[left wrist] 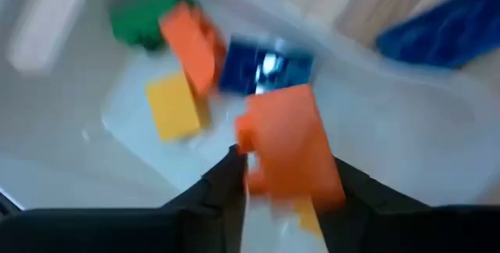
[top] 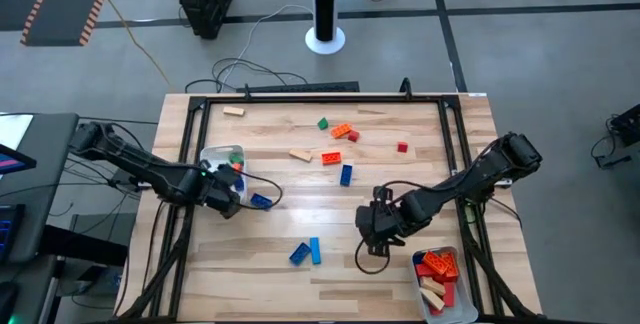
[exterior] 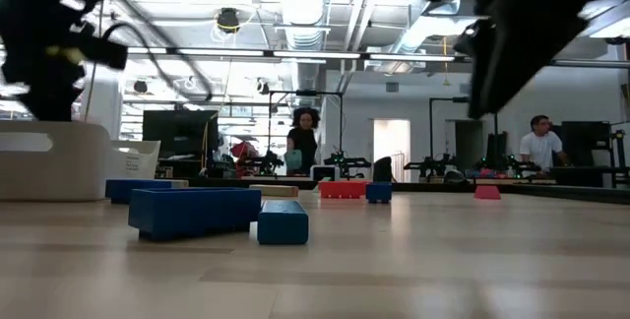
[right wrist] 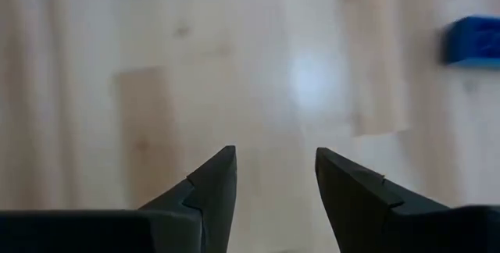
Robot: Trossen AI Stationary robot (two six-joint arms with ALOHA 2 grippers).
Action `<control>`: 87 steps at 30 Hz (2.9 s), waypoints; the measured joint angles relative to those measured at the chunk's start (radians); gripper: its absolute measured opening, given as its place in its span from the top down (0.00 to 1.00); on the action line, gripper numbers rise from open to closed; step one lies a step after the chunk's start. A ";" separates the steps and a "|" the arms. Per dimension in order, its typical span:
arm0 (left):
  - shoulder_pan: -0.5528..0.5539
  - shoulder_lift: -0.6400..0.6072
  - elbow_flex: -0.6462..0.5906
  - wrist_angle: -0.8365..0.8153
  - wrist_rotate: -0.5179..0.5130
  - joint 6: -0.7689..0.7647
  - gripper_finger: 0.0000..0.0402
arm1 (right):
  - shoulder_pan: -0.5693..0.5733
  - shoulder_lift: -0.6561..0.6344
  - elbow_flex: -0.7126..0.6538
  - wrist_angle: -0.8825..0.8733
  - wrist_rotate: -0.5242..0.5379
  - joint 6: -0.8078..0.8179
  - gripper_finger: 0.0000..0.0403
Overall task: Sort blocks by size
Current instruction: Put the orange small game piece into the white bin, then put the red small block into the white bin
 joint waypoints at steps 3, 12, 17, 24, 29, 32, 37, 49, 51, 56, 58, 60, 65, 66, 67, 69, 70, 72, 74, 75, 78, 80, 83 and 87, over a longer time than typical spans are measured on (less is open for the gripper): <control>0.000 0.000 -0.032 0.010 0.022 -0.014 0.61 | 0.028 0.000 0.000 0.006 -0.071 0.011 0.50; 0.010 0.000 0.009 0.007 0.023 0.045 0.41 | 0.099 0.084 -0.005 -0.071 -0.322 0.167 0.51; 0.035 0.000 0.049 -0.001 0.006 0.080 0.34 | 0.120 0.131 -0.003 -0.197 -0.332 0.227 0.55; 0.052 0.000 0.118 -0.004 -0.029 0.112 0.34 | 0.128 0.165 -0.012 -0.399 -0.336 0.287 0.61; 0.052 0.000 0.156 -0.004 -0.059 0.147 0.34 | 0.133 0.164 -0.015 -0.490 -0.337 0.312 0.62; 0.052 0.000 0.166 -0.006 -0.059 0.154 0.34 | 0.137 0.164 -0.015 -0.535 -0.336 0.308 0.62; 0.051 0.000 0.168 0.026 -0.065 0.204 0.34 | 0.130 0.129 -0.009 -0.533 -0.212 0.277 0.62; 0.038 0.024 0.159 0.395 -0.102 0.399 0.34 | -0.101 -0.002 -0.106 -0.031 0.134 -0.102 0.60; 0.018 0.045 0.159 0.436 -0.099 0.399 0.34 | -0.154 0.001 -0.109 -0.011 0.129 -0.188 0.57; -0.034 0.105 0.158 0.497 -0.093 0.401 0.34 | -0.342 -0.009 -0.109 -0.044 0.114 -0.251 0.46; -0.052 0.130 0.158 0.510 -0.093 0.396 0.34 | -0.427 -0.019 -0.109 -0.079 0.080 -0.263 0.41; -0.070 0.158 0.158 0.517 -0.093 0.388 0.34 | -0.523 -0.018 -0.109 -0.133 0.051 -0.242 0.38; -0.108 0.226 0.158 0.520 -0.093 0.373 0.34 | -0.752 -0.017 -0.109 -0.218 0.038 -0.104 0.35; -0.113 0.238 0.158 0.520 -0.093 0.373 0.34 | -0.789 -0.017 -0.109 -0.230 0.035 -0.102 0.35; -0.118 0.249 0.157 0.520 -0.093 0.369 0.34 | -0.823 -0.017 -0.109 -0.239 0.027 -0.101 0.35; -0.124 0.265 0.157 0.521 -0.093 0.365 0.34 | -0.878 -0.017 -0.110 -0.248 -0.002 -0.105 0.35; -0.125 0.269 0.157 0.523 -0.093 0.365 0.34 | -0.899 -0.017 -0.112 -0.245 -0.017 -0.106 0.35; -0.129 0.269 0.157 0.525 -0.098 0.373 0.34 | -0.930 -0.017 -0.122 -0.245 -0.022 -0.115 0.35; -0.130 0.268 0.157 0.537 -0.135 0.414 0.34 | -0.960 -0.017 -0.139 -0.238 -0.022 -0.124 0.35; -0.130 0.268 0.157 0.539 -0.162 0.451 0.34 | -0.973 -0.017 -0.150 -0.231 -0.022 -0.128 0.35; -0.130 0.268 0.157 0.546 -0.263 0.634 0.34 | -1.003 -0.017 -0.170 -0.226 -0.028 -0.125 0.35; -0.129 0.268 0.157 0.554 -0.332 0.770 0.34 | -1.021 -0.017 -0.174 -0.228 -0.031 -0.108 0.35; -0.123 0.268 0.157 0.604 -0.430 0.933 0.34 | -1.040 -0.017 -0.173 -0.195 -0.077 -0.065 0.35; -0.120 0.268 0.157 0.650 -0.458 1.031 0.34 | -1.037 -0.017 -0.173 -0.176 -0.104 0.017 0.35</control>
